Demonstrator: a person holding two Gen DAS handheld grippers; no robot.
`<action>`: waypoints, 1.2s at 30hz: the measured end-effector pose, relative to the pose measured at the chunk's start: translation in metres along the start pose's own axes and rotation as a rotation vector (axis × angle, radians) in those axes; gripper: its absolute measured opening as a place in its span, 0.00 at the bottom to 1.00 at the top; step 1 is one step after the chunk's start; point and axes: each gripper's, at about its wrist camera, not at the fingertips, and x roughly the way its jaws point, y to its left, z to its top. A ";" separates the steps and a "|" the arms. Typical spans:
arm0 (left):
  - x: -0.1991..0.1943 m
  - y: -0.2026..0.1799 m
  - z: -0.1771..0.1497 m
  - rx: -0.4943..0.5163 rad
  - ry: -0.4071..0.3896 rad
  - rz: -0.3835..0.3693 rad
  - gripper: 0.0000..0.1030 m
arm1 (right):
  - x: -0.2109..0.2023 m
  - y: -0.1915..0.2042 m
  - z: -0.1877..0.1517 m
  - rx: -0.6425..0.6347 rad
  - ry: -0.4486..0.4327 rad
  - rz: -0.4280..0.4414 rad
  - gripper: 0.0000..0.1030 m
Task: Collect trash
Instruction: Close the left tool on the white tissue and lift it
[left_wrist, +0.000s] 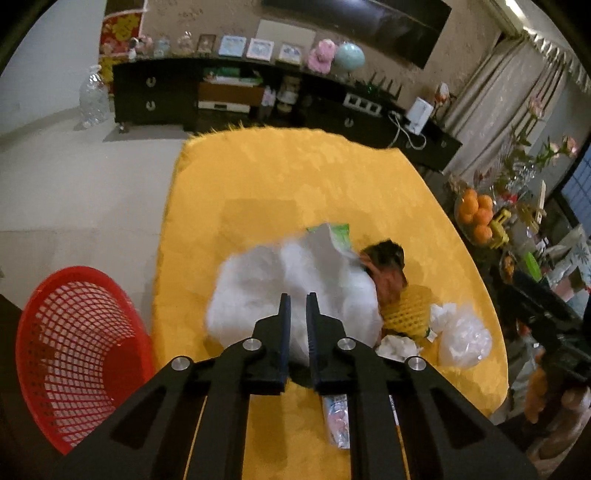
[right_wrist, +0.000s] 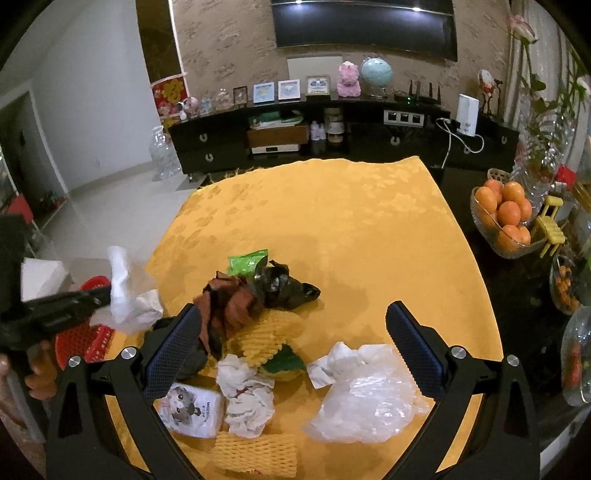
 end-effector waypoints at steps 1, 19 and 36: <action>-0.007 0.001 0.001 0.001 -0.017 0.012 0.07 | 0.001 0.002 -0.001 -0.003 0.001 -0.001 0.94; -0.009 0.014 -0.003 0.031 -0.050 0.068 0.52 | 0.037 0.042 0.018 -0.069 0.073 0.045 0.94; 0.090 0.025 -0.011 -0.017 0.181 0.004 0.31 | 0.075 0.023 0.059 -0.014 0.083 0.105 0.94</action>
